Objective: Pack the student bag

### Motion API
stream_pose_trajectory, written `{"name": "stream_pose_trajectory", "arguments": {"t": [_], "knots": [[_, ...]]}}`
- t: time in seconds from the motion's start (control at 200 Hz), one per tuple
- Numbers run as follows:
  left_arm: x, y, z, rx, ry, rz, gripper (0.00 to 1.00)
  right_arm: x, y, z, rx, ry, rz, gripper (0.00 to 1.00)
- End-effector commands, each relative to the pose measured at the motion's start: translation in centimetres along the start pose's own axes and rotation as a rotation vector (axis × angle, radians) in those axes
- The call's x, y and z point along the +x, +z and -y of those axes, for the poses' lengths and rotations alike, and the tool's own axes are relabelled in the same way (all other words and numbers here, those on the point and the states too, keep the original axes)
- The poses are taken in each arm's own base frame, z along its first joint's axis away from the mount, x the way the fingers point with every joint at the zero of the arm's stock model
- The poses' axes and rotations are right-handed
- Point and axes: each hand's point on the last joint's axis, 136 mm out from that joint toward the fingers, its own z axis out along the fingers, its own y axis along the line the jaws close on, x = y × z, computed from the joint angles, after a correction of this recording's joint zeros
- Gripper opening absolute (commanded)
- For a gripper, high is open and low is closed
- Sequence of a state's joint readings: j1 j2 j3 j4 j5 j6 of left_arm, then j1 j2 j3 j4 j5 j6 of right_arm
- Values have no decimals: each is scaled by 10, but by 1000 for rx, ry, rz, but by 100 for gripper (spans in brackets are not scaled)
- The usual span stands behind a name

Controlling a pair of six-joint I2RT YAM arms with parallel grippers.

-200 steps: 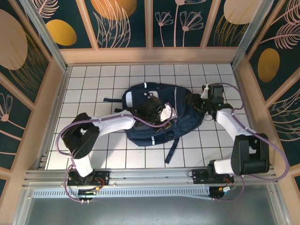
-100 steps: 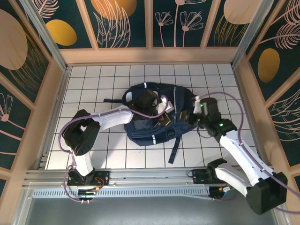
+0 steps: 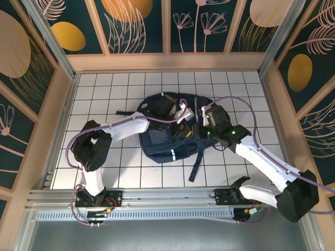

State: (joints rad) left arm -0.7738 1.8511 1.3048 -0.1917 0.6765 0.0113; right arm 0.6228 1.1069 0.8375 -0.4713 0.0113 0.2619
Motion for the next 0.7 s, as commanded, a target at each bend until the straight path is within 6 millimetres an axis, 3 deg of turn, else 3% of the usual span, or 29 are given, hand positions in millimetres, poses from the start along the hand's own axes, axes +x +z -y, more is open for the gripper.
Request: {"name": "stream_pose_trajectory", "arguments": {"t": [0.0,0.155,0.295,0.375,0.465,0.576,0.696], "knots": [[-37,-8,32,130,39,87,0,-11,-6,11,137,-5,58,32],[-41,-7,34,153,22,87,0,-13,-16,12,188,40,102,34],[-42,-8,36,179,14,88,0,-6,-18,32,360,66,113,34],[-39,-8,35,175,15,82,0,-3,-23,48,481,122,130,29],[-32,-9,30,152,4,73,0,-11,-36,58,568,168,163,16],[-21,-8,18,91,0,51,0,-22,-38,50,536,129,173,2],[-16,-8,9,39,40,10,0,-25,-31,34,444,40,138,0]]}}
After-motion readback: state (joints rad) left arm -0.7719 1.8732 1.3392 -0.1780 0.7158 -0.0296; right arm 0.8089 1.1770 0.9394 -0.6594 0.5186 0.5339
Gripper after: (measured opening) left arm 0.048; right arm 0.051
